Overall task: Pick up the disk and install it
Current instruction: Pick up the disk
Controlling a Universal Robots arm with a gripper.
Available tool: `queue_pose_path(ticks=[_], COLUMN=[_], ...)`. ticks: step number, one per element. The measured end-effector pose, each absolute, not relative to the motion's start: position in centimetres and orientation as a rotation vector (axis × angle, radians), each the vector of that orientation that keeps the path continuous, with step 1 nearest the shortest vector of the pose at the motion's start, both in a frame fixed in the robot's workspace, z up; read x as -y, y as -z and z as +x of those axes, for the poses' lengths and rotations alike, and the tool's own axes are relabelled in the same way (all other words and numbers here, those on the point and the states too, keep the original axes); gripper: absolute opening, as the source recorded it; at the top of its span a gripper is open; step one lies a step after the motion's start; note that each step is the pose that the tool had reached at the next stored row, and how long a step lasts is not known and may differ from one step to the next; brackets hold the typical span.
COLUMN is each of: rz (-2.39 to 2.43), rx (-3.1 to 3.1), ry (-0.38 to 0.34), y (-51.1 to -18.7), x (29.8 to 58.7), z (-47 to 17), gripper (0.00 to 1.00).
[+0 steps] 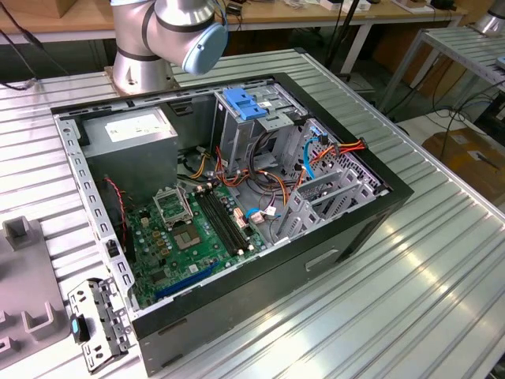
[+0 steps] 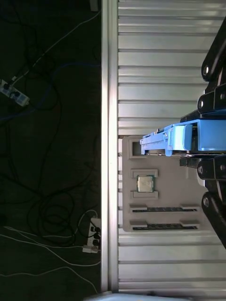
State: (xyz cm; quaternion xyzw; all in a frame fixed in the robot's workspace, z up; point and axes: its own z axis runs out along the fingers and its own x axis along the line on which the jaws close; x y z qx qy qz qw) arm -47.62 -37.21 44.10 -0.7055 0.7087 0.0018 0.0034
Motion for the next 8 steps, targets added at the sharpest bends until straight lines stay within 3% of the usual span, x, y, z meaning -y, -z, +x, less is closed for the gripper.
queue_pose_path(ticks=[8], rz=[-2.212], rx=[-2.221], ry=[-0.006], y=[-45.03], x=[37.21], z=[-47.60], gripper=[0.37])
